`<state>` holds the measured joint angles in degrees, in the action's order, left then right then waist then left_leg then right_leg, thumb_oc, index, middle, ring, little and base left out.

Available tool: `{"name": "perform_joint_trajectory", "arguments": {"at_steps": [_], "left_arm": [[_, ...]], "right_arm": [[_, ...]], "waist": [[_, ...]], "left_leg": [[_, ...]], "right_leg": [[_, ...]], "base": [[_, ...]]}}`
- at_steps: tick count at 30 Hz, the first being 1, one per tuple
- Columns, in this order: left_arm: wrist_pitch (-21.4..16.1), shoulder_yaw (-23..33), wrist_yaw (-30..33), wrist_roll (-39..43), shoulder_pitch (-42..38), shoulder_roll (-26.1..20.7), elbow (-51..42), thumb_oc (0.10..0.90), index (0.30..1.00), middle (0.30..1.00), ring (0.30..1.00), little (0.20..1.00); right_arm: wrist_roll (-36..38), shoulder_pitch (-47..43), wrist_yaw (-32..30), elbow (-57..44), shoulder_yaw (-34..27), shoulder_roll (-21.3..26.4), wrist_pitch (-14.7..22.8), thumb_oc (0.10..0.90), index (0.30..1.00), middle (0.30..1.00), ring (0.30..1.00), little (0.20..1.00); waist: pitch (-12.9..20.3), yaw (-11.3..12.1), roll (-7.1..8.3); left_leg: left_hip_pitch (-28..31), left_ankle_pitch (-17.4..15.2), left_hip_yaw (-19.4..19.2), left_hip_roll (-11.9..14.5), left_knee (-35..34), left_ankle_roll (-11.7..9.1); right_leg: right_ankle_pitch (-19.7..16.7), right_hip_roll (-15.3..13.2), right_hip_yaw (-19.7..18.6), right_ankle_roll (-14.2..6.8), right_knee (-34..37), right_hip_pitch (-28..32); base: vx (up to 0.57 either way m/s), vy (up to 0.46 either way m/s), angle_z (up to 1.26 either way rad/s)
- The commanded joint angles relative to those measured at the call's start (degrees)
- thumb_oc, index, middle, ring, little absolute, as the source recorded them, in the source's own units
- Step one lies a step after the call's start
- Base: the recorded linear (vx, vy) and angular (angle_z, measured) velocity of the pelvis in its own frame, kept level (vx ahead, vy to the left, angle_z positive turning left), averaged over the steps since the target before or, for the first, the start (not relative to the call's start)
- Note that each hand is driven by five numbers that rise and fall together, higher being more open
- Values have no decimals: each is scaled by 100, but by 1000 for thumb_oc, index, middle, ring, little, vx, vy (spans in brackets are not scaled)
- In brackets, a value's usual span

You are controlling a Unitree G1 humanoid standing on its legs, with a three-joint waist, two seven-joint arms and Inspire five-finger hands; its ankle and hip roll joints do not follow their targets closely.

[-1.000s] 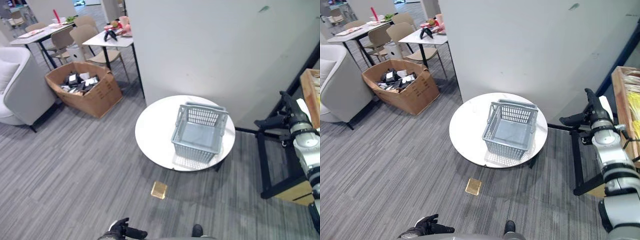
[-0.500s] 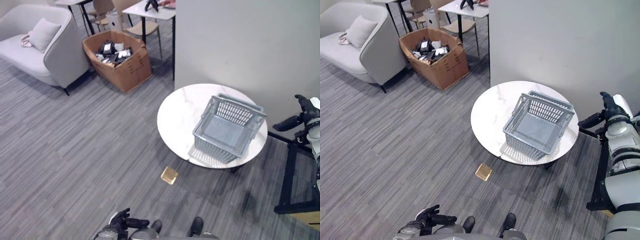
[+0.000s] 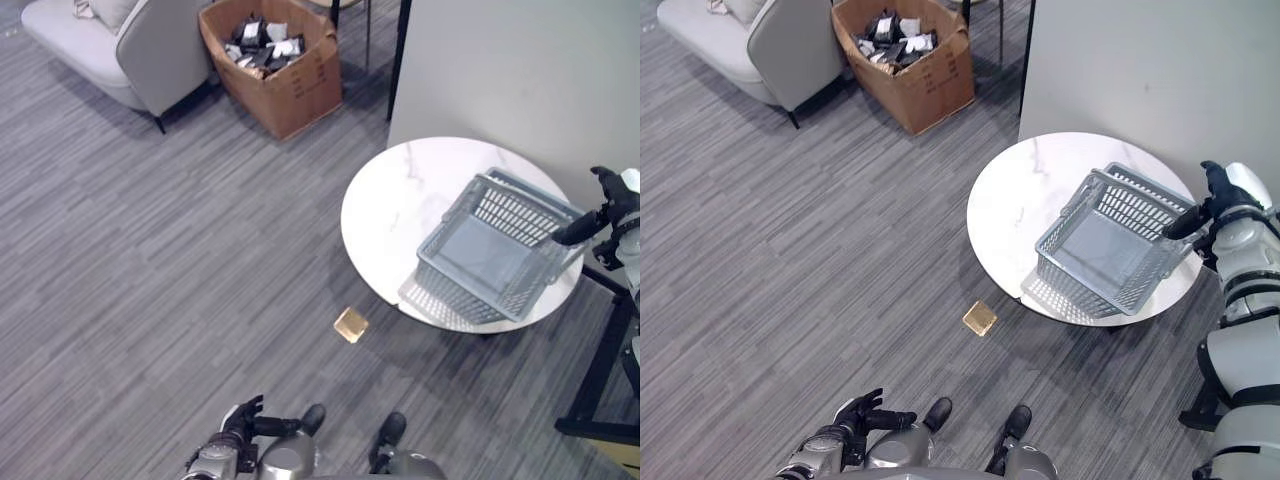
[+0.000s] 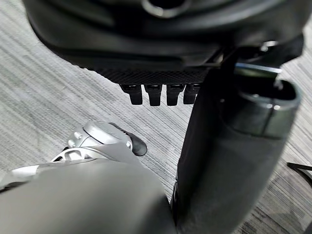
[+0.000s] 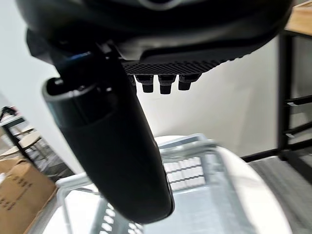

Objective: Get the vegetables into the basket

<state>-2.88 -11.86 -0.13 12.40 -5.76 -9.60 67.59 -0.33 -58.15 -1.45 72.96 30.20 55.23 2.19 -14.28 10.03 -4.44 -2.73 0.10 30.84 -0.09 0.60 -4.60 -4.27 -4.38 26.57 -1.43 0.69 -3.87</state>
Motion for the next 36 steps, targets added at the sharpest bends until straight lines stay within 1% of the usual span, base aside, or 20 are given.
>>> {"name": "perform_joint_trajectory", "arguments": {"at_steps": [1, 3, 4, 5, 7, 9, 12, 13, 15, 16, 17, 18, 21, 27, 34, 35, 36], "left_arm": [[335, -746, 233, -283, 710, -396, 484, 900, 1000, 1000, 1000, 1000], [325, -752, 265, -251, 686, -409, 474, 900, 1000, 1000, 1000, 1000], [310, -759, 291, -196, 651, -443, 429, 900, 1000, 1000, 1000, 1000], [311, -757, 291, -195, 648, -435, 429, 900, 1000, 1000, 1000, 1000], [297, -803, 302, -189, 631, -436, 403, 900, 1000, 1000, 1000, 1000], [301, -816, 308, -176, 612, -420, 399, 900, 1000, 1000, 1000, 1000], [282, -860, 316, -144, 583, -424, 314, 900, 1000, 1000, 1000, 1000], [274, -881, 321, -117, 582, -399, 269, 900, 1000, 1000, 1000, 1000], [267, -889, 326, -81, 595, -383, 264, 900, 1000, 1000, 1000, 1000], [265, -896, 324, -86, 595, -356, 260, 900, 1000, 1000, 1000, 1000], [256, -884, 341, -44, 620, -366, 252, 900, 1000, 1000, 1000, 1000], [258, -885, 342, -35, 610, -349, 239, 900, 1000, 1000, 1000, 1000], [244, -889, 369, 52, 614, -289, 216, 900, 1000, 1000, 1000, 1000], [226, -958, 395, 99, 608, -213, 204, 900, 1000, 1000, 1000, 1000], [229, -911, 413, 144, 587, -205, 237, 900, 1000, 1000, 1000, 1000], [229, -842, 408, 221, 573, -195, 247, 900, 1000, 1000, 1000, 1000], [229, -840, 408, 221, 574, -197, 246, 900, 1000, 1000, 1000, 1000]], "right_arm": [[-147, -705, -432, -300, 265, 601, 196, 900, 1000, 1000, 1000, 1000], [-119, -800, -451, -229, 310, 629, 192, 900, 1000, 1000, 1000, 1000], [-165, -906, -491, -127, 364, 684, 164, 900, 1000, 1000, 1000, 1000], [-163, -929, -489, -117, 383, 684, 166, 900, 1000, 1000, 1000, 1000], [-238, -1019, -512, 34, 452, 741, 134, 900, 1000, 1000, 1000, 1000], [-241, -1055, -510, 53, 467, 750, 121, 900, 1000, 1000, 1000, 1000], [-363, -1083, -551, 118, 530, 832, 98, 900, 1000, 1000, 1000, 1000], [-406, -1117, -567, 170, 548, 871, 92, 900, 1000, 1000, 1000, 1000], [-376, -1150, -554, 159, 547, 876, 82, 900, 1000, 1000, 1000, 1000], [-400, -1117, -584, 181, 535, 866, 86, 802, 863, 863, 863, 863], [-397, -1188, -532, 137, 589, 871, 63, 586, 561, 561, 561, 561], [-411, -1190, -580, 107, 607, 836, 75, 400, 300, 300, 300, 300], [-398, -1184, -597, 48, 593, 775, 72, 400, 300, 300, 300, 300], [-387, -1225, -585, -32, 645, 748, 107, 400, 300, 300, 300, 300], [-317, -1222, -608, -48, 586, 758, 112, 400, 300, 300, 300, 300], [-243, -1173, -609, -160, 516, 709, 113, 400, 300, 300, 300, 300], [-243, -1172, -610, -162, 514, 707, 112, 400, 300, 300, 300, 300]], "waist": [[51, 102, 274], [3, 128, 226], [-58, 170, 175], [-52, 168, 174], [-109, 199, 71], [-123, 192, 41], [-184, 218, -82], [-206, 231, -159], [-209, 223, -182], [-218, 225, -215], [-238, 214, -225], [-262, 204, -252], [-333, 182, -332], [-352, 97, -362], [-400, 35, -316], [-405, 4, -273], [-409, 4, -273]], "left_leg": [[-30, 516, -287, -118, -518, -121], [-169, 566, -281, -131, -514, -123], [-264, 598, -267, -143, -513, -121], [-277, 600, -268, -147, -512, -122], [-384, 651, -234, -181, -520, -115], [-421, 669, -236, -193, -522, -114], [-488, 717, -203, -243, -529, -126], [-545, 749, -193, -282, -533, -132], [-565, 757, -201, -297, -538, -132], [-567, 761, -196, -303, -539, -131], [-560, 767, -194, -306, -543, -126], [-570, 771, -204, -307, -544, -126], [-582, 789, -239, -353, -550, -113], [-547, 757, -247, -376, -550, -87], [-528, 725, -269, -402, -555, -55], [-482, 693, -305, -396, -546, -39], [-476, 692, -308, -395, -546, -39]], "right_leg": [[1589, -111, -493, -2, -1644, -81], [1637, -149, -502, 8, -1770, -262], [1679, -185, -503, 14, -1892, -403], [1686, -191, -506, 14, -1909, -423], [1752, -260, -491, 26, -2083, -605], [1780, -288, -509, 31, -2167, -678], [1842, -384, -462, 39, -2318, -782], [1866, -428, -452, 42, -2409, -864], [1873, -446, -451, 38, -2426, -886], [1882, -460, -452, 36, -2452, -893], [1895, -464, -485, 32, -2495, -923], [1908, -472, -513, 30, -2522, -950], [1937, -537, -570, 27, -2662, -1055], [1933, -559, -615, 4, -2655, -1030], [1917, -592, -669, -20, -2694, -1066], [1894, -582, -707, -29, -2663, -1021], [1892, -580, -708, -30, -2658, -1015]], "base": [[-35, 2, 12], [-45, 5, 15], [-46, 2, 9], [-44, 0, 6], [-30, 4, 6], [-16, 10, 10], [-23, 22, 12], [-30, 23, 15], [-6, 14, 17], [6, 10, 13], [2, 7, 8], [-7, 14, 6], [1, 14, -4], [1, 2, -1], [4, 10, 3], [16, 31, 2], [23, 32, 2]]}}
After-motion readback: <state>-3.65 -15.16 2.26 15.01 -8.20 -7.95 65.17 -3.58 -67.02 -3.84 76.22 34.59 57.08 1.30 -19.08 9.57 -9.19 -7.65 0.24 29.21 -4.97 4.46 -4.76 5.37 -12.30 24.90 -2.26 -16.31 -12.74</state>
